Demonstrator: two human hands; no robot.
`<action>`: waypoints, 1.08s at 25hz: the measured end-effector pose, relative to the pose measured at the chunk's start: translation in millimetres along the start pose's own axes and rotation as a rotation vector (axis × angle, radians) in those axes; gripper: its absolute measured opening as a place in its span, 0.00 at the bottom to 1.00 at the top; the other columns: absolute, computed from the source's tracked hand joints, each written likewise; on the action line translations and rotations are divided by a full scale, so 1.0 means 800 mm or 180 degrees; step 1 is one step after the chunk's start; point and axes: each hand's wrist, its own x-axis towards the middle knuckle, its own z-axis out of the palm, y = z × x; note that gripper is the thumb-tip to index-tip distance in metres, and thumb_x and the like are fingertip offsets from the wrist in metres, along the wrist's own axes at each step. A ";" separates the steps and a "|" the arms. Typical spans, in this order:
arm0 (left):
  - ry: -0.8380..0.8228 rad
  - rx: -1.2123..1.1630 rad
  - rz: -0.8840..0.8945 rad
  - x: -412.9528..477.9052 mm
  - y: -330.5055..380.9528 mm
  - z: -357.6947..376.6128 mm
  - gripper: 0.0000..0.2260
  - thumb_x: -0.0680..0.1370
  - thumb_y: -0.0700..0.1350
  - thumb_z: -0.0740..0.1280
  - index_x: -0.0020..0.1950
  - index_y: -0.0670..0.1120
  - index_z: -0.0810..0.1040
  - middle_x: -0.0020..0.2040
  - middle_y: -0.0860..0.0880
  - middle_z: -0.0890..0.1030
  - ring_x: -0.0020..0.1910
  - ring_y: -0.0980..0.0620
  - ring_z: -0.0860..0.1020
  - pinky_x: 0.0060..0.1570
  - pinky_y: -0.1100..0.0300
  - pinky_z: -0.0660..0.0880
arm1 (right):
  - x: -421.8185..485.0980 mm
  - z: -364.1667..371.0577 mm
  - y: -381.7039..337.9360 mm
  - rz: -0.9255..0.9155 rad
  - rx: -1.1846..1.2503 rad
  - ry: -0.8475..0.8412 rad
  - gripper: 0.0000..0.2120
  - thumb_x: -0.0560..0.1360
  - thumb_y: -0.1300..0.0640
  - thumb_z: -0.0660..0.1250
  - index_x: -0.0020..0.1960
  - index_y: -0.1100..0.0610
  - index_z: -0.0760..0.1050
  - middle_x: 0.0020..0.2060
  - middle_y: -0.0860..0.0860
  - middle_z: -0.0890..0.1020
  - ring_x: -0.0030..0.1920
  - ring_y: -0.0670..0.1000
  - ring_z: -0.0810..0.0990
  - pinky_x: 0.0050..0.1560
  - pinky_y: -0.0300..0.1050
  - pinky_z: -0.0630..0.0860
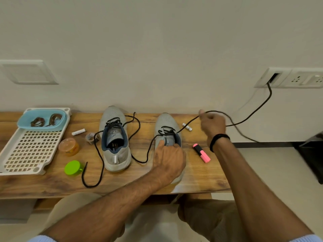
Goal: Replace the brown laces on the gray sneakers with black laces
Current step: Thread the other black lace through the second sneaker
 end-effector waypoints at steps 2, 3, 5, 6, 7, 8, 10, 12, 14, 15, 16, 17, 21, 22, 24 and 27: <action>0.0025 -0.0009 -0.0039 0.000 0.002 0.000 0.15 0.83 0.45 0.54 0.43 0.46 0.77 0.35 0.48 0.75 0.33 0.50 0.69 0.58 0.51 0.65 | -0.012 0.021 0.008 0.0374 -0.0009 -0.0935 0.18 0.77 0.49 0.68 0.32 0.54 0.69 0.27 0.50 0.70 0.28 0.49 0.67 0.31 0.43 0.67; 0.0017 -0.0023 -0.0040 0.000 0.002 0.000 0.15 0.83 0.45 0.54 0.44 0.46 0.78 0.37 0.48 0.77 0.33 0.50 0.70 0.58 0.51 0.65 | -0.014 0.030 0.013 0.0537 0.0049 -0.1226 0.15 0.77 0.51 0.69 0.34 0.55 0.73 0.28 0.51 0.73 0.29 0.49 0.70 0.30 0.43 0.70; -0.0039 -0.0049 -0.0060 0.001 0.000 0.000 0.16 0.83 0.46 0.53 0.46 0.45 0.78 0.41 0.47 0.80 0.35 0.49 0.73 0.57 0.52 0.66 | -0.007 0.034 0.015 0.0474 -0.0103 -0.1157 0.08 0.76 0.55 0.68 0.40 0.56 0.79 0.34 0.52 0.79 0.33 0.50 0.76 0.37 0.45 0.76; -0.0071 -0.0076 -0.0093 0.002 -0.001 0.001 0.16 0.84 0.46 0.52 0.46 0.45 0.78 0.42 0.47 0.81 0.37 0.48 0.76 0.58 0.52 0.66 | -0.002 0.031 0.014 0.0394 -0.0177 -0.0878 0.06 0.75 0.56 0.67 0.42 0.56 0.80 0.36 0.52 0.79 0.36 0.50 0.77 0.42 0.48 0.78; -0.0093 -0.0131 -0.0151 0.003 -0.002 0.002 0.17 0.84 0.47 0.52 0.45 0.45 0.77 0.42 0.47 0.82 0.39 0.48 0.78 0.59 0.52 0.66 | 0.002 0.025 0.011 0.0366 -0.0082 -0.0508 0.06 0.73 0.56 0.67 0.44 0.58 0.81 0.37 0.52 0.79 0.38 0.51 0.76 0.44 0.49 0.77; -0.0106 -0.0175 -0.0205 0.002 -0.004 0.002 0.17 0.84 0.48 0.51 0.45 0.46 0.77 0.43 0.47 0.82 0.40 0.47 0.79 0.61 0.52 0.66 | 0.006 0.018 0.008 0.0435 0.0171 -0.0182 0.07 0.72 0.58 0.67 0.44 0.60 0.81 0.36 0.52 0.79 0.38 0.51 0.76 0.42 0.48 0.76; -0.0110 -0.0208 -0.0219 0.002 -0.006 0.001 0.17 0.84 0.48 0.52 0.46 0.45 0.77 0.43 0.46 0.83 0.42 0.47 0.80 0.62 0.52 0.66 | 0.008 0.010 0.005 0.0608 0.0796 0.0216 0.08 0.70 0.61 0.68 0.45 0.66 0.81 0.34 0.53 0.79 0.36 0.52 0.75 0.32 0.43 0.70; -0.0113 -0.0169 -0.0129 0.001 -0.006 -0.001 0.16 0.84 0.47 0.52 0.48 0.45 0.79 0.45 0.46 0.82 0.43 0.47 0.80 0.63 0.51 0.66 | -0.001 0.015 0.003 0.0687 0.0920 0.0332 0.07 0.70 0.63 0.68 0.43 0.66 0.81 0.35 0.54 0.80 0.34 0.51 0.75 0.30 0.40 0.67; -0.0153 -0.0150 -0.0105 0.001 -0.005 -0.002 0.17 0.84 0.46 0.52 0.48 0.44 0.79 0.45 0.46 0.82 0.43 0.47 0.80 0.63 0.50 0.65 | -0.009 0.020 -0.003 0.0556 0.0867 0.0418 0.06 0.70 0.64 0.66 0.37 0.65 0.79 0.31 0.54 0.77 0.32 0.52 0.71 0.33 0.42 0.67; -0.0168 -0.0158 -0.0153 0.001 -0.006 0.000 0.17 0.84 0.48 0.52 0.47 0.45 0.78 0.44 0.46 0.82 0.42 0.47 0.79 0.63 0.50 0.65 | -0.012 0.019 -0.009 0.0467 0.0898 0.0478 0.07 0.70 0.63 0.66 0.33 0.62 0.76 0.30 0.53 0.74 0.32 0.52 0.70 0.34 0.44 0.67; -0.0162 -0.0180 -0.0234 0.001 -0.007 0.001 0.18 0.84 0.50 0.51 0.45 0.46 0.77 0.43 0.46 0.82 0.39 0.47 0.77 0.63 0.50 0.64 | -0.012 0.017 -0.016 0.0374 0.0998 0.0503 0.10 0.70 0.61 0.65 0.31 0.58 0.72 0.30 0.53 0.74 0.33 0.53 0.70 0.36 0.46 0.67; -0.0185 -0.0205 -0.0306 0.003 -0.009 0.001 0.18 0.83 0.52 0.51 0.42 0.47 0.75 0.42 0.46 0.82 0.37 0.48 0.75 0.62 0.49 0.63 | -0.010 0.013 -0.022 0.0272 0.1221 0.0533 0.10 0.71 0.59 0.64 0.31 0.56 0.70 0.30 0.53 0.75 0.34 0.53 0.71 0.37 0.48 0.68; -0.0502 -0.0693 -0.0439 0.010 -0.015 -0.013 0.23 0.83 0.60 0.51 0.36 0.47 0.70 0.37 0.48 0.78 0.36 0.48 0.73 0.57 0.50 0.67 | -0.020 -0.001 -0.036 -0.0447 0.1329 0.0275 0.09 0.78 0.54 0.61 0.43 0.54 0.77 0.31 0.46 0.82 0.37 0.48 0.77 0.40 0.45 0.73; -0.0472 -0.0944 -0.0538 0.014 -0.023 -0.021 0.22 0.83 0.60 0.52 0.38 0.46 0.71 0.38 0.48 0.79 0.37 0.48 0.75 0.54 0.51 0.71 | -0.025 -0.002 -0.038 -0.0781 0.0949 0.0073 0.10 0.79 0.54 0.61 0.43 0.55 0.78 0.29 0.44 0.81 0.36 0.47 0.78 0.40 0.44 0.73; -0.0016 -0.1296 -0.0784 0.025 -0.047 -0.039 0.15 0.83 0.55 0.55 0.51 0.46 0.75 0.45 0.47 0.81 0.43 0.48 0.79 0.50 0.50 0.76 | -0.035 0.001 -0.040 -0.1300 0.0183 -0.0534 0.12 0.79 0.56 0.62 0.41 0.55 0.80 0.29 0.43 0.79 0.34 0.41 0.77 0.39 0.39 0.70; 0.0693 -0.1702 -0.0817 0.045 -0.089 -0.056 0.21 0.81 0.48 0.61 0.74 0.53 0.62 0.65 0.45 0.71 0.59 0.46 0.74 0.60 0.45 0.71 | -0.044 0.006 -0.036 -0.1973 -0.0734 -0.1391 0.11 0.79 0.58 0.62 0.41 0.54 0.80 0.33 0.43 0.79 0.35 0.37 0.75 0.38 0.36 0.68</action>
